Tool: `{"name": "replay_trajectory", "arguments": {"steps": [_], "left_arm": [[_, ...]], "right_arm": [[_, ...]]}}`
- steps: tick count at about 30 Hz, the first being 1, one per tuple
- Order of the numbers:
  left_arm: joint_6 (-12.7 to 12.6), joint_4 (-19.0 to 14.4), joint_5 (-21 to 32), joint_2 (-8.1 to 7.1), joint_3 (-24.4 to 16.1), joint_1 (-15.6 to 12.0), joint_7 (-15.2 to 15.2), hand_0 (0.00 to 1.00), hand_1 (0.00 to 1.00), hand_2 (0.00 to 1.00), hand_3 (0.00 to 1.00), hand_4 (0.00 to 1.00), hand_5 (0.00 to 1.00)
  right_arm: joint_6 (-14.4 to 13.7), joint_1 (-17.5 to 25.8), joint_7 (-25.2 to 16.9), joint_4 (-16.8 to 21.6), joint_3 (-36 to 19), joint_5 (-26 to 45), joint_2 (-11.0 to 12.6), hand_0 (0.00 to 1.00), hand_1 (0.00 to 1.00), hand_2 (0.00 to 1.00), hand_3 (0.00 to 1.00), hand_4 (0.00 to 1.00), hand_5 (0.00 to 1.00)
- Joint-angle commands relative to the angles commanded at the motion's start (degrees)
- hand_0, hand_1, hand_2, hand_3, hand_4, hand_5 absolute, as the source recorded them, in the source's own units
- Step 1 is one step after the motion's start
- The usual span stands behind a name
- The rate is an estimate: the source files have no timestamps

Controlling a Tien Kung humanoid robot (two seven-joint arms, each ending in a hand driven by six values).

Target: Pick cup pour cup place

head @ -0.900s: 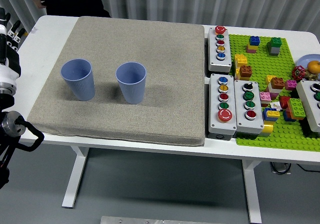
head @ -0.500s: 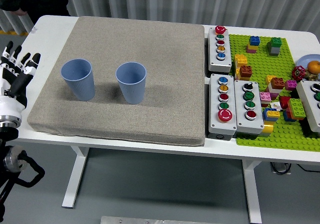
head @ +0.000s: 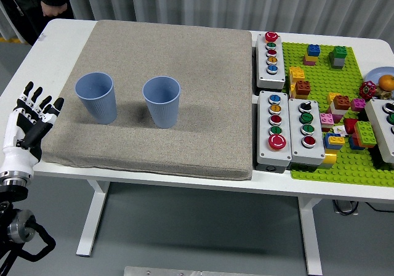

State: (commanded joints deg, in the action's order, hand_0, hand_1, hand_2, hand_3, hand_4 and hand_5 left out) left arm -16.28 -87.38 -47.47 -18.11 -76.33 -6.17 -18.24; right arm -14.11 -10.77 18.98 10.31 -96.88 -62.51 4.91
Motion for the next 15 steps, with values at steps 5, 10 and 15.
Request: {"name": "replay_trajectory", "arguments": {"steps": [5,10,15], "left_arm": [[1.05,0.53,-1.78,0.16,0.12,0.20,0.34,0.922,0.912,0.998,0.998,0.657,0.005],[2.49,1.49,-3.51,0.40,0.16,0.28,0.88,0.927,0.922,0.998,0.998,0.581,0.002],[2.70,1.78,-3.70,0.36,0.10,0.23,0.95,0.936,0.923,0.998,0.998,0.546,0.002]], "right_arm": [[-0.05,-0.08,-0.08,0.00,0.25,0.36,0.02,0.700,0.628,0.561,0.566,0.002,0.047],[-0.09,-0.16,-0.08,0.00,0.28,0.39,0.02,0.701,0.628,0.561,0.566,0.002,0.044],[-0.06,-0.28,-0.02,0.00,0.21,0.34,-0.02,0.701,0.628,0.561,0.566,0.002,0.042]]}}
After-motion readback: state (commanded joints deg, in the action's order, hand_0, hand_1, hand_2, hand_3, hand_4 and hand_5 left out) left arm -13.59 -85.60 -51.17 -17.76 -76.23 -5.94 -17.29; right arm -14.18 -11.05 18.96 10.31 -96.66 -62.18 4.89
